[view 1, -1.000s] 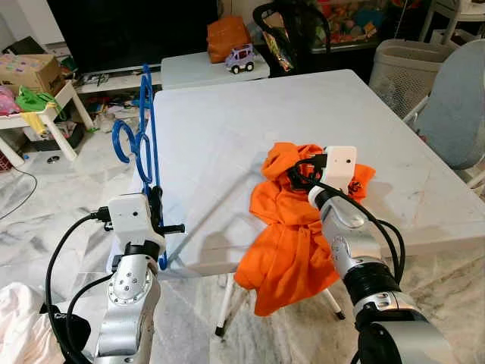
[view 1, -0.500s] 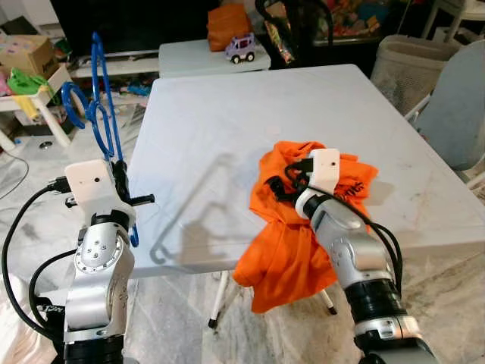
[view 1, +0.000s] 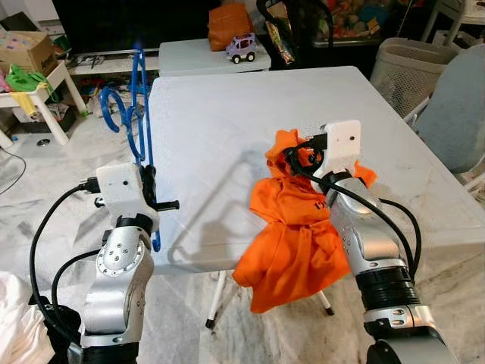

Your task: Hang hanger

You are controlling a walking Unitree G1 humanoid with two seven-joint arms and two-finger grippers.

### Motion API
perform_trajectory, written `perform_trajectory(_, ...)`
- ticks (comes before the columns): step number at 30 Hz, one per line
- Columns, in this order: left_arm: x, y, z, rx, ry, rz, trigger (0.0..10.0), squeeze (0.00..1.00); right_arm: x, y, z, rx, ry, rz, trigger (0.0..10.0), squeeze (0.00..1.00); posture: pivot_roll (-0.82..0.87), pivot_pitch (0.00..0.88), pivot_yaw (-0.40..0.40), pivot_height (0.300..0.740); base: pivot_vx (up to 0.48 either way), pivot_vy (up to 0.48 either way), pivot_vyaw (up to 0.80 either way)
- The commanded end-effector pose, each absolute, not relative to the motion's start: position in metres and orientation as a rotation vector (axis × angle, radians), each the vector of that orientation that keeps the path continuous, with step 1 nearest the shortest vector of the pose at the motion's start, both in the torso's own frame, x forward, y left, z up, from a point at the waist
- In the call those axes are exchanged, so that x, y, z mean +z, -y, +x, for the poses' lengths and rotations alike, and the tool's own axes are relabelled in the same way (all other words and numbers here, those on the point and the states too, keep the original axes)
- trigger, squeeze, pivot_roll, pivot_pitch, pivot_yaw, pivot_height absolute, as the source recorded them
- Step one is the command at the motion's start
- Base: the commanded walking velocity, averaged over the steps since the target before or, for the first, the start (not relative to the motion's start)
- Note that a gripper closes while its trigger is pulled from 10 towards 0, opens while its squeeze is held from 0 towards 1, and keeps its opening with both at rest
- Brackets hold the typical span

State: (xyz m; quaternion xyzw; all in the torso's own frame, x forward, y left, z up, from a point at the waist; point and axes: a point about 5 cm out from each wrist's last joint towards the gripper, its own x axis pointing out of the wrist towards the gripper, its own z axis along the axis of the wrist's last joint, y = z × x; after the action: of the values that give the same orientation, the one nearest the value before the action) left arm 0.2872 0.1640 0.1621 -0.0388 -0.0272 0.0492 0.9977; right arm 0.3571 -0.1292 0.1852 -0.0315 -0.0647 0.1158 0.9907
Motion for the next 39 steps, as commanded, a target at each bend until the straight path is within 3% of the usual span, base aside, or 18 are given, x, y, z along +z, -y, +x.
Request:
perform_trajectory(1, 0.166, -0.164, 0.287, 0.089, 0.061, -0.074, 10.0, 0.00, 0.180, 0.125, 0.356, 0.282, 0.091, -0.072, 10.0, 0.00, -0.04, 0.000, 0.011, 0.740, 0.000, 0.000, 0.00)
perform_trajectory(4, 0.161, -0.161, 0.286, 0.069, 0.026, -0.074, 10.0, 0.00, 0.137, 0.116, 0.347, 0.518, -0.205, -0.199, 10.0, 0.00, -0.04, 0.000, 0.016, 0.740, 0.000, 0.000, 0.00)
perform_trajectory(7, 0.161, -0.161, 0.285, 0.064, 0.021, -0.074, 10.0, 0.00, 0.129, 0.115, 0.341, 0.607, -0.281, -0.225, 10.0, 0.00, -0.04, 0.000, 0.016, 0.740, 0.000, 0.000, 0.00)
perform_trajectory(18, 0.158, -0.160, 0.282, 0.046, -0.001, -0.071, 10.0, 0.00, 0.142, 0.133, 0.334, 0.881, -0.322, -0.449, 10.0, 0.00, -0.03, 0.000, 0.011, 0.740, 0.000, 0.000, 0.00)
perform_trajectory(33, 0.159, -0.163, 0.280, 0.065, 0.002, -0.069, 10.0, 0.00, 0.171, 0.182, 0.348, 0.793, -0.342, -0.498, 10.0, 0.00, -0.04, 0.000, 0.013, 0.740, 0.000, 0.000, 0.00)
perform_trajectory(39, 0.158, -0.162, 0.279, 0.059, -0.007, -0.070, 10.0, 0.00, 0.165, 0.191, 0.338, 0.899, -0.413, -0.569, 10.0, 0.00, -0.04, 0.000, 0.011, 0.740, 0.000, 0.000, 0.00)
